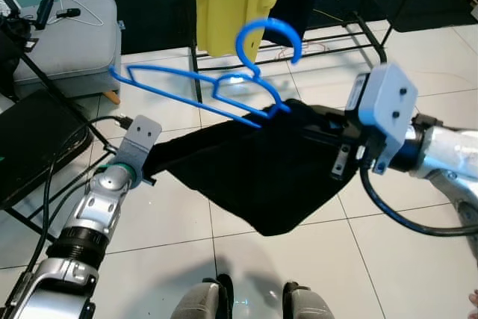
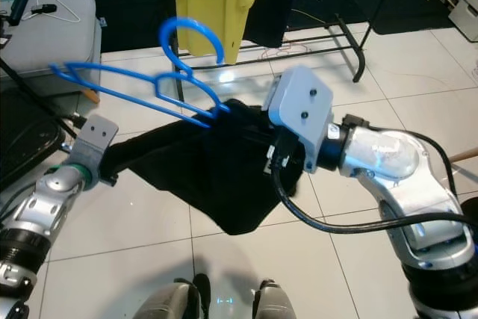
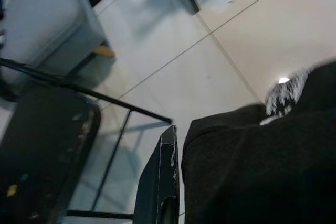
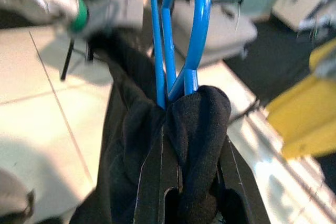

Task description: Hang hanger

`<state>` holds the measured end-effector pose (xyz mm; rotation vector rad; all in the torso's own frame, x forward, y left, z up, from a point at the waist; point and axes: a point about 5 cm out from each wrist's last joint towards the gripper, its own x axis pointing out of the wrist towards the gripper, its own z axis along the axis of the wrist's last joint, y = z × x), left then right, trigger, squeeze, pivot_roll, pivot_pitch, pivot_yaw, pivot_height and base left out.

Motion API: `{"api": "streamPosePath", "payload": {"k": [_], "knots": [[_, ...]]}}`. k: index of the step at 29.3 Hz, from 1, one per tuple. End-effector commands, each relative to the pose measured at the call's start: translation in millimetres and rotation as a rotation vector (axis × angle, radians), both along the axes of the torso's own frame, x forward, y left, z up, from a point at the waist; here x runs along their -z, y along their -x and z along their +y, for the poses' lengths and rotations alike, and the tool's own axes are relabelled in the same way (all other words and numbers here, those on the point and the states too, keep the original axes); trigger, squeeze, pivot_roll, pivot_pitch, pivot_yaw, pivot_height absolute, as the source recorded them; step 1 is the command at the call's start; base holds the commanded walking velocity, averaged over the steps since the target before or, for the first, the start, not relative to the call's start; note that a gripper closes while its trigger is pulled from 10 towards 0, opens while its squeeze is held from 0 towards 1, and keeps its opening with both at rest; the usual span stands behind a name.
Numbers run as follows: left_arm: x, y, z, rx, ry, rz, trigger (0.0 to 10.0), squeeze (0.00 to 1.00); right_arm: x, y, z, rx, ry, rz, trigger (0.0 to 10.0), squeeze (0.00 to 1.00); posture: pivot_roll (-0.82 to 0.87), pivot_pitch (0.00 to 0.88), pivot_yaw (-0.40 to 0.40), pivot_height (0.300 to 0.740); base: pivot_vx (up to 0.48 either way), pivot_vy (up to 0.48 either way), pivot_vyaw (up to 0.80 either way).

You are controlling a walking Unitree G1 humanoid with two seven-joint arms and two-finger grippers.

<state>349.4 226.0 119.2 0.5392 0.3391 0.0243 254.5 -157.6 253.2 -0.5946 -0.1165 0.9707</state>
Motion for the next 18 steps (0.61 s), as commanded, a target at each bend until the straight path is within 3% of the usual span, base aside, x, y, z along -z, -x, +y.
{"api": "streamPosePath", "payload": {"k": [1,5,7,8,12,18], "knots": [[6.6,5.1,22.9,-0.090,-0.039,0.032,10.0,0.00,-3.5,5.7,-0.6,-0.017,0.016,-0.028,10.0,0.00,-0.11,0.113,0.130,0.740,0.000,0.000,0.00],[6.8,4.5,24.9,-0.097,-0.049,0.026,10.0,0.00,-2.8,6.9,0.0,-0.024,0.016,-0.025,10.0,0.00,-0.11,0.113,0.130,0.740,0.000,0.000,0.00],[1.9,-0.8,27.4,-0.109,-0.064,0.011,10.0,0.00,-2.6,16.4,15.6,-0.107,-0.006,-0.010,10.0,0.00,-0.12,0.115,0.138,0.740,0.000,0.000,0.00],[1.9,-0.8,27.4,-0.109,-0.064,0.011,10.0,0.00,-2.6,16.4,15.6,-0.107,-0.006,-0.010,10.0,0.00,-0.12,0.115,0.138,0.740,0.000,0.000,0.00],[-11.5,-12.0,17.0,-0.082,-0.039,-0.044,10.0,0.00,6.9,26.1,33.5,-0.206,0.005,0.020,10.0,0.00,-0.12,0.115,0.140,0.740,0.000,0.000,0.00],[-27.5,-19.9,7.1,-0.047,-0.005,-0.107,10.0,0.00,20.2,25.5,36.5,-0.209,0.066,0.039,10.0,0.00,-0.12,0.116,0.139,0.740,0.000,0.000,0.00]]}}
